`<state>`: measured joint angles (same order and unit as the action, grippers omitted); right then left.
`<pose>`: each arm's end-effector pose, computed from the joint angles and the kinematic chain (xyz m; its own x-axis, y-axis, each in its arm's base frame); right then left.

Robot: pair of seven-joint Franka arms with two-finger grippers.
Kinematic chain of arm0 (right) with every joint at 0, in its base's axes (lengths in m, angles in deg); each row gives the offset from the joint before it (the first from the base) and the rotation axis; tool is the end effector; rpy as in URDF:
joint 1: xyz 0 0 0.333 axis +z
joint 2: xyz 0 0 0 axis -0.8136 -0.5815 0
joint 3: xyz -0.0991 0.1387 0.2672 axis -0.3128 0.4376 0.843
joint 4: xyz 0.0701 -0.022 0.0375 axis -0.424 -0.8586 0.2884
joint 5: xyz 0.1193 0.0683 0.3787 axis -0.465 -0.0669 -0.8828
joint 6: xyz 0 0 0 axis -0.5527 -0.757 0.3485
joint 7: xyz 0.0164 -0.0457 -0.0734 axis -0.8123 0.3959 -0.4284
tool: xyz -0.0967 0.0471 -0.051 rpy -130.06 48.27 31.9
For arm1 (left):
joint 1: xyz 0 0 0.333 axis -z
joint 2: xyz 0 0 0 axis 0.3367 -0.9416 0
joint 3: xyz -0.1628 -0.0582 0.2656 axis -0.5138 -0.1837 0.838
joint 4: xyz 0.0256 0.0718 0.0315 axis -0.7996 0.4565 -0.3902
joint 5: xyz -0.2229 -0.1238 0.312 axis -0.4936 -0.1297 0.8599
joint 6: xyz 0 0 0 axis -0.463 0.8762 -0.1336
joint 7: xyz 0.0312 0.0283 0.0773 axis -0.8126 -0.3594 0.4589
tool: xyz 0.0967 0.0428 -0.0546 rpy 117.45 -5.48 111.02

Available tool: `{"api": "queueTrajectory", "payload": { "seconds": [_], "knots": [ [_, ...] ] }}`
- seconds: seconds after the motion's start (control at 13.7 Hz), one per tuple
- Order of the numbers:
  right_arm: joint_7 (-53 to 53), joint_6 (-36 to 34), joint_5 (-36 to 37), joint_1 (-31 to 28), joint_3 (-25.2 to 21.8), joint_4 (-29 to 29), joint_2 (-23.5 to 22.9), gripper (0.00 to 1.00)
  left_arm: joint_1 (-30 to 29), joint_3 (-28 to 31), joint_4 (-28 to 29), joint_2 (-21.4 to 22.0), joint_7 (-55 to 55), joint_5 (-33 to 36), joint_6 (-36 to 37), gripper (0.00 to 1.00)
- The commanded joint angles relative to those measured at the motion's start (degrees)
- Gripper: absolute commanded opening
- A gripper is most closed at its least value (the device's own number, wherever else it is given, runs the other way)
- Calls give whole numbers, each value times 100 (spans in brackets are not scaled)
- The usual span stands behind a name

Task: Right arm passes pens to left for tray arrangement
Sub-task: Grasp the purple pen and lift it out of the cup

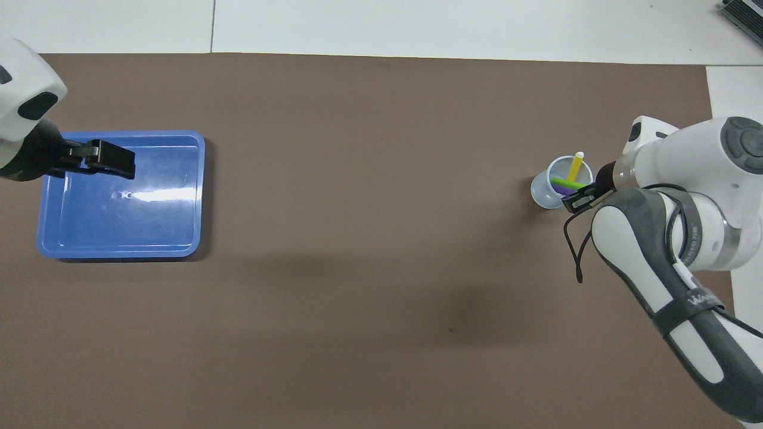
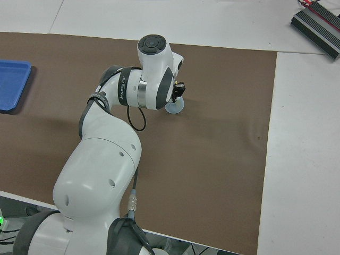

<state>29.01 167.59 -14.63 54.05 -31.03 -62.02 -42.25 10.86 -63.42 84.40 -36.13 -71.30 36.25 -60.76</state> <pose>0.6021 0.0141 0.3707 0.8948 0.4427 0.0569 0.4455 -0.8938 -0.0511 0.5814 -0.0837 0.6069 0.9950 -0.0889 0.0447 -0.0886 -0.9960 -0.0080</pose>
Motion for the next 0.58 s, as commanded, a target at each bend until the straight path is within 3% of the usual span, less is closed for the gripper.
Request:
{"api": "queueTrajectory", "payload": {
  "seconds": [0.0, 0.29, 0.51],
  "knots": [
    [-224, 47, -207, -83, 37, -1, -13, 21, 11, 2, 242, 210, 78, 89, -137, 100],
    [-224, 30, -207, -75, 37, 17, -13, 1, -24, 2, 655, 350, 34, 80, -724, 100],
    [-216, 47, -198, -57, 37, 34, -22, 0, -59, -7, 1374, 648, 34, 80, -1366, 100]
  ]
}}
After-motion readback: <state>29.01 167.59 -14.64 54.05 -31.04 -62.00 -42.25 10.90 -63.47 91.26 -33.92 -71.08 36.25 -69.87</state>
